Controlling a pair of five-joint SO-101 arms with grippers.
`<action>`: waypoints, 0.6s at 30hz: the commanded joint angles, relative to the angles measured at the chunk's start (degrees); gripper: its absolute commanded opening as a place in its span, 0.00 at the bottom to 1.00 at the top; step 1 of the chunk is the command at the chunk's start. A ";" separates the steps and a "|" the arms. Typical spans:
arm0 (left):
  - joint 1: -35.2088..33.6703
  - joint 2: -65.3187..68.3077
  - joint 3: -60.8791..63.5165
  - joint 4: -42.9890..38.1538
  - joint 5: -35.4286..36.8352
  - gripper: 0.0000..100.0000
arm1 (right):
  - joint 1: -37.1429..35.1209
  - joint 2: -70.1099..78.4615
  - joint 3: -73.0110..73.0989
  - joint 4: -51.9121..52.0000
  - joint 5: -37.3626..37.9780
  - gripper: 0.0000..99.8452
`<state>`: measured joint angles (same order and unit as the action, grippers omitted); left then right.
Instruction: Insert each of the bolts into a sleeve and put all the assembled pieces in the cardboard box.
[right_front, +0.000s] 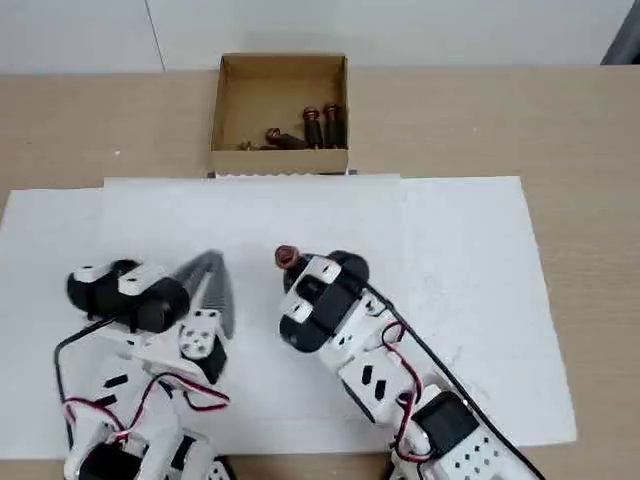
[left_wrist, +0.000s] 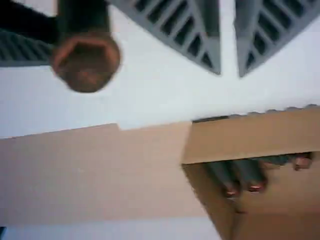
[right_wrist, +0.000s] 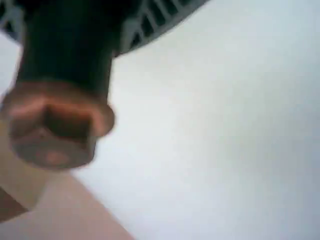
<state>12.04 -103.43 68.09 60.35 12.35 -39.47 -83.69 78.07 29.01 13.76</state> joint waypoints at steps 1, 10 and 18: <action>-7.30 -0.44 1.98 -1.32 -4.84 0.01 | 3.30 -1.54 -0.79 -1.80 0.09 0.00; -12.57 -0.53 16.04 -1.23 -9.14 0.01 | 13.67 6.02 -11.08 -2.15 -13.98 0.00; -12.92 -0.53 22.64 -1.32 -9.23 0.01 | 16.66 35.47 -39.74 -1.89 -18.64 0.00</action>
<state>-0.53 -103.52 90.24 60.35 3.56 -23.47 -57.85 50.64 28.84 -4.09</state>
